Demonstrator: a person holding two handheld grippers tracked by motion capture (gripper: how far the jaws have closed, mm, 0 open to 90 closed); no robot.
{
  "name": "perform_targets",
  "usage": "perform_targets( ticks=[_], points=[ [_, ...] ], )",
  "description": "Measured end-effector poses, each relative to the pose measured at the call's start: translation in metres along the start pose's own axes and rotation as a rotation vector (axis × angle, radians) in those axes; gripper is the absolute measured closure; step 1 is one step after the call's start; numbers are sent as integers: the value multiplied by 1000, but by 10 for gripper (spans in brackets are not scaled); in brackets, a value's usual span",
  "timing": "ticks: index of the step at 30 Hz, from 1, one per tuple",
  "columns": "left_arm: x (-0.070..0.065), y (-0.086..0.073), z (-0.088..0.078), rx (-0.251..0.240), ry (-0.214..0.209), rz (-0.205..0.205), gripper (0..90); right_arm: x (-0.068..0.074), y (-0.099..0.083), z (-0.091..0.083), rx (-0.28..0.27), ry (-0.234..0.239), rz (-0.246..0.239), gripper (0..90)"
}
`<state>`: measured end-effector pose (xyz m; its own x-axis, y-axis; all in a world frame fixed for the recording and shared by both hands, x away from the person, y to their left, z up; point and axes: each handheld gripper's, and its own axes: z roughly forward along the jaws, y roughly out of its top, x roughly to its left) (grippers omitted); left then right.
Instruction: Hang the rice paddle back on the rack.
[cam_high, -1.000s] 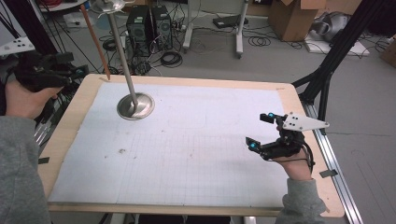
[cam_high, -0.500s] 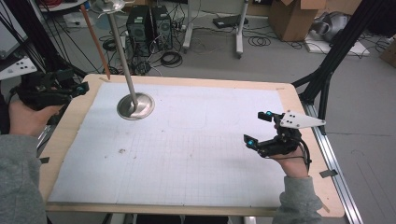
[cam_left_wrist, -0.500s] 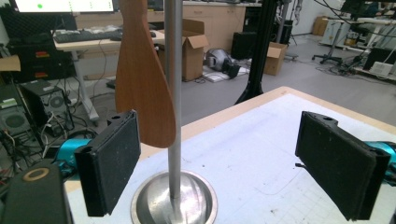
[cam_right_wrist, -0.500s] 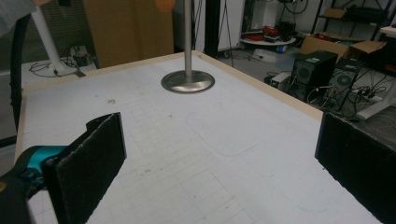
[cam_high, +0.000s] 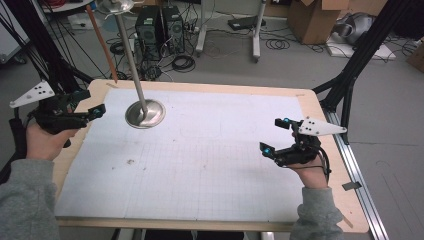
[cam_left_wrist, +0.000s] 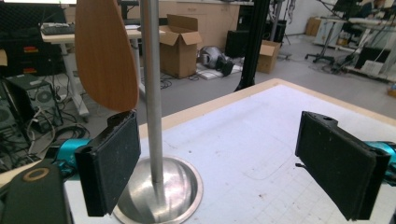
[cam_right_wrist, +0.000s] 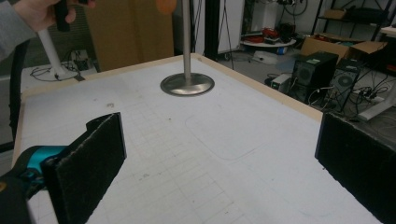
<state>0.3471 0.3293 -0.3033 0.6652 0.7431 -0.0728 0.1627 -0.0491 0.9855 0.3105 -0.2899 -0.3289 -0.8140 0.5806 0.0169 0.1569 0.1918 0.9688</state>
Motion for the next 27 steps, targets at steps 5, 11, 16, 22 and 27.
perform_targets(
  ticks=[5, 11, 16, 22, 27],
  points=[
    [-7, -12, 3, 14, 11, 18, 146, 1, 0, 1, -4, 1, -1, 3],
    [-19, -22, -2, -17, 13, 49, 147, 0, 0, 1, -19, -9, 2, 3],
    [-26, -31, -6, -3, 17, 47, 146, 0, 1, 1, -27, -16, 2, 3],
    [-31, -46, -10, -10, 3, 32, 146, -2, 0, 5, -18, -28, 9, 3],
    [-30, -63, -12, 1, 30, 8, 146, -3, -1, 9, -4, -37, 0, 3]
  ],
)
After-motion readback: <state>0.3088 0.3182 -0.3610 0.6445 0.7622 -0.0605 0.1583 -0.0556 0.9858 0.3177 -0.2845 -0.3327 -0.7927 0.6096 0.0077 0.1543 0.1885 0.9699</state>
